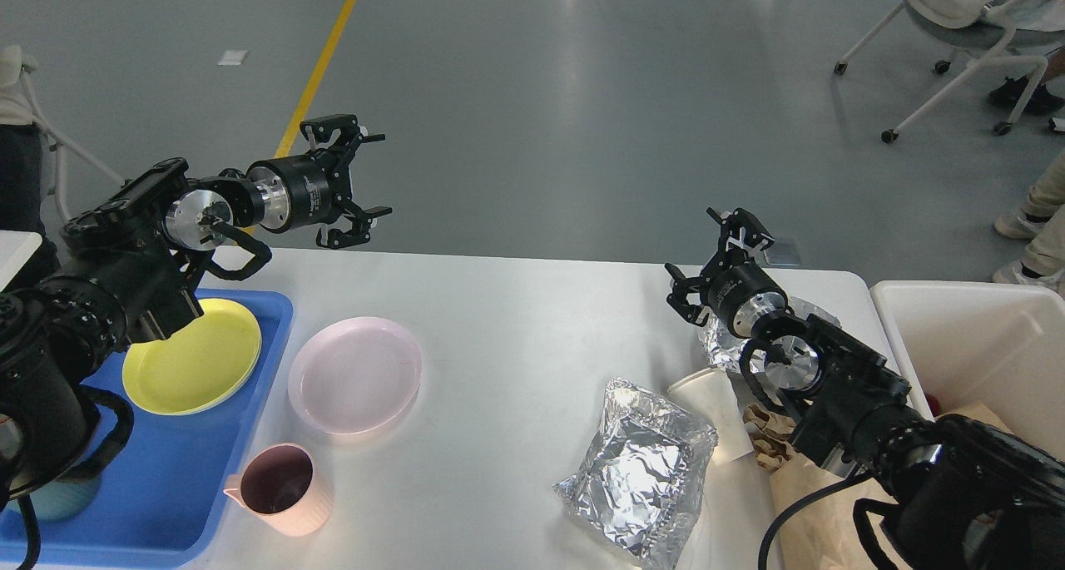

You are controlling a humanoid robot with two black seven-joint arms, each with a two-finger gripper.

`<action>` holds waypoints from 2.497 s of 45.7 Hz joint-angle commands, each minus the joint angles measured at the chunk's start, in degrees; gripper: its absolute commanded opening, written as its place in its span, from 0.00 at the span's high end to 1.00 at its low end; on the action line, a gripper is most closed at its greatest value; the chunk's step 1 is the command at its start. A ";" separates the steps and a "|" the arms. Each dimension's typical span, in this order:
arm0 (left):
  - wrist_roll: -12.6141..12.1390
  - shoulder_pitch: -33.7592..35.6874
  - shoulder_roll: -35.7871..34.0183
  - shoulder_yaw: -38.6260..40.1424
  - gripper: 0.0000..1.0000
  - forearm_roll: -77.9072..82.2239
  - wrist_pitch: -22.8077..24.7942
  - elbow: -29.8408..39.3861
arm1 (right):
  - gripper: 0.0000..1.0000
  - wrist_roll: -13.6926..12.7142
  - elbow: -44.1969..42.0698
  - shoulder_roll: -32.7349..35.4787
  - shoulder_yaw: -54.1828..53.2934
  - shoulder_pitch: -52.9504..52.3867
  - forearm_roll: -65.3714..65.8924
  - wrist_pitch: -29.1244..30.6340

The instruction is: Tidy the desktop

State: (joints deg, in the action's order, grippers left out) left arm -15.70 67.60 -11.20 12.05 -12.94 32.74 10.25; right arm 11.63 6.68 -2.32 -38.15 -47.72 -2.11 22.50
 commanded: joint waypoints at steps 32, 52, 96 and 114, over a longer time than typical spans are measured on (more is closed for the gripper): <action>0.93 1.66 -3.92 0.17 0.04 -0.16 -3.82 -0.41 | 0.00 -0.03 0.00 0.03 0.00 0.00 0.00 0.00; 0.05 1.04 -6.56 -17.75 0.04 0.19 -2.59 0.29 | 0.00 -0.03 0.00 0.03 0.00 0.00 0.00 0.00; 0.75 21.78 -7.35 -44.12 0.04 1.07 0.40 0.47 | 0.00 -0.03 0.00 -0.05 0.00 0.00 0.00 0.00; 1.02 28.73 -3.75 -62.58 0.04 1.78 -3.82 0.56 | 0.00 -0.03 0.00 0.03 0.00 0.00 0.00 0.00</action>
State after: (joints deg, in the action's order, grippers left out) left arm -14.08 95.39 -17.30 -46.42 -11.26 30.98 10.82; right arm 11.63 6.67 -2.31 -38.15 -47.72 -2.11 22.50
